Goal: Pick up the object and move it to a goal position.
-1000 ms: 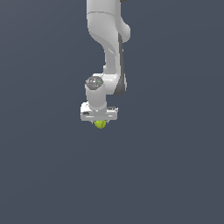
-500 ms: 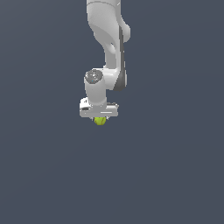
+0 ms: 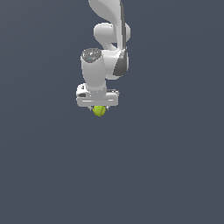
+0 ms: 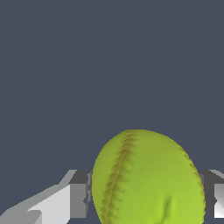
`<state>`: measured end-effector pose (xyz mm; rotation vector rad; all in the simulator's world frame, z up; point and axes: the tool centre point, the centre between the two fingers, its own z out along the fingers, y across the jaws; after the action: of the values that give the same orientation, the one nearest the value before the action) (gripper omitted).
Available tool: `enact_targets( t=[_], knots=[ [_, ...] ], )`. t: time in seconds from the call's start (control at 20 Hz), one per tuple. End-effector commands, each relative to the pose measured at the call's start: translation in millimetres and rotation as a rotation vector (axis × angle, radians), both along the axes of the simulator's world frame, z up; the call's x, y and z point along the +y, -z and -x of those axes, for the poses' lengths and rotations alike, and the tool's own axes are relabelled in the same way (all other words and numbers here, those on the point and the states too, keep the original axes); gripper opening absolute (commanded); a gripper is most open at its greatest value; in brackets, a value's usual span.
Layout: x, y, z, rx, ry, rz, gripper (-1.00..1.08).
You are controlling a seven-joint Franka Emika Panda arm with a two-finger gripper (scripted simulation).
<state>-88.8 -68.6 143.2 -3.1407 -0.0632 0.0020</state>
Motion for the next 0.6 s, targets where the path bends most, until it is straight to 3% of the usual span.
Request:
enact_targets(
  t=[0.0, 0.55],
  knots=[
    [0, -26, 4, -0.002, 0.0, 0.0, -1.0],
    [1, -144, 23, -0.002, 0.0, 0.0, -1.0]
  ],
)
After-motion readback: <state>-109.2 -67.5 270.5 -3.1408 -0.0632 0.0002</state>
